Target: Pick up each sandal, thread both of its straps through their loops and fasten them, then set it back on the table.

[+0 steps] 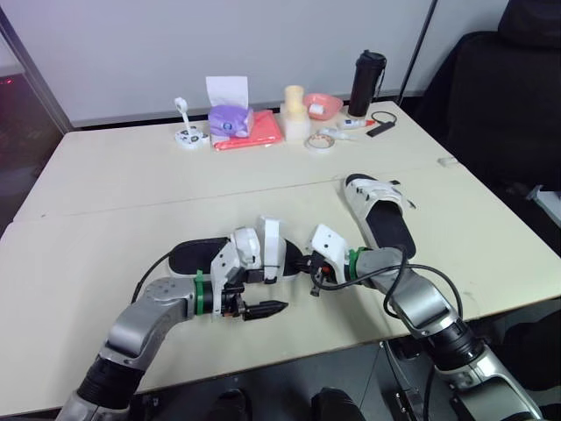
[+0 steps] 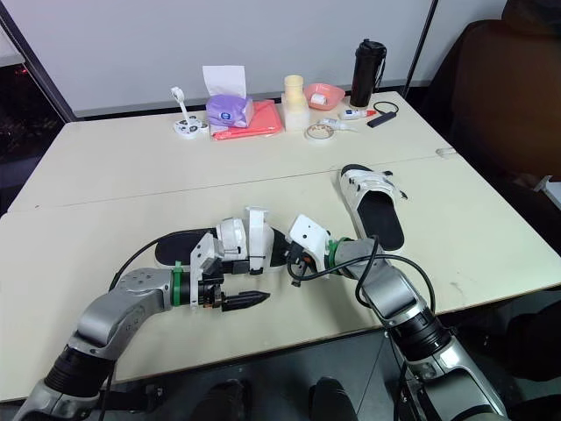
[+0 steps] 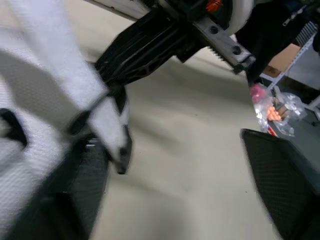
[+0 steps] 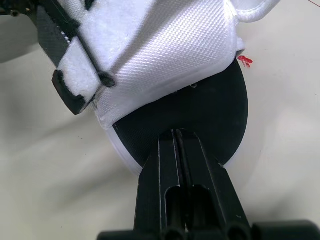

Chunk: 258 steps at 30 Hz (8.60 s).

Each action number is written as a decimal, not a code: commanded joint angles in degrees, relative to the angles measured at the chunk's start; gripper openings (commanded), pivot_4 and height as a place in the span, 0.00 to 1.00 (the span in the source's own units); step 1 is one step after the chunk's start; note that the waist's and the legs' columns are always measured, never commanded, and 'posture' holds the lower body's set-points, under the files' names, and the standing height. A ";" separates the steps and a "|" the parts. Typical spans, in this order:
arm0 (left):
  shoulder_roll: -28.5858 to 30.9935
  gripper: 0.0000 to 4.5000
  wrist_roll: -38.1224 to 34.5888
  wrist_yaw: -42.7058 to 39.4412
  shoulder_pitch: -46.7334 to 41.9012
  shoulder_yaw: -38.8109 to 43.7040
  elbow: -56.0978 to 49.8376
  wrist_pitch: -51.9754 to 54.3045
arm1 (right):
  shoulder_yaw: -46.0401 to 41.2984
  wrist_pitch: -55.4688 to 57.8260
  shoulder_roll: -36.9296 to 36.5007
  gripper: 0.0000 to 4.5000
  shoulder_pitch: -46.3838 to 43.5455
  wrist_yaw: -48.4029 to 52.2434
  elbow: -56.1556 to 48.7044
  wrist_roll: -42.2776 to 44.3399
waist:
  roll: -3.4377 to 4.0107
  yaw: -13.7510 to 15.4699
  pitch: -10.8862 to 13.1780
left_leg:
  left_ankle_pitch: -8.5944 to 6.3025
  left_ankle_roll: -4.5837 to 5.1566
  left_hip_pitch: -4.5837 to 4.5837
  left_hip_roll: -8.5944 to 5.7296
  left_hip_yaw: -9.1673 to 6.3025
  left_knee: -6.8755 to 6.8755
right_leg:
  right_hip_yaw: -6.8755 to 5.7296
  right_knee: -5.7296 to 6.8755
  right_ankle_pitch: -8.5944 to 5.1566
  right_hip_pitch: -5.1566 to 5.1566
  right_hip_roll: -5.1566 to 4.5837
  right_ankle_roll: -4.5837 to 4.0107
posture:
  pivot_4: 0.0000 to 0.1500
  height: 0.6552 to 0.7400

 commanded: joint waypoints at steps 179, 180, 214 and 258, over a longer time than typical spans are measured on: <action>-9.81 0.02 14.55 -15.01 -51.70 11.38 78.57 -17.68 | 2.35 2.65 -0.70 0.00 3.63 -1.44 -1.69 -2.66 | -0.20 0.46 -0.04 | 0.03 -0.03 -0.28 -0.05 -0.13 0.20 | -0.22 0.13 -0.05 -0.12 0.01 0.01 | 1.00 1.00; -9.73 0.02 14.63 -14.93 -51.63 11.46 78.56 -17.42 | 2.36 2.65 -0.70 0.00 3.63 -1.45 -1.71 -2.65 | -0.20 0.45 -0.04 | 0.03 -0.03 -0.27 -0.05 -0.14 0.21 | -0.23 0.13 -0.05 -0.11 0.01 0.01 | 1.00 1.00; -7.04 0.98 13.27 -20.44 -58.69 14.14 73.63 -13.03 | 2.86 1.92 -0.82 0.00 2.97 -1.29 -0.69 -2.91 | -0.24 -0.05 -0.04 | 0.03 -0.03 -0.32 -0.05 -0.24 0.18 | -0.36 0.16 -0.07 -0.15 0.01 0.04 | 1.00 1.00; -7.90 0.00 33.23 -17.25 -53.75 -2.92 80.32 -27.31 | 3.68 2.02 -0.28 0.00 3.28 -1.79 -0.96 -2.83 | -0.24 -0.11 -0.14 | 0.02 -0.03 -0.19 -0.04 -0.25 0.19 | -0.36 0.24 -0.08 -0.05 0.02 0.05 | 1.00 1.00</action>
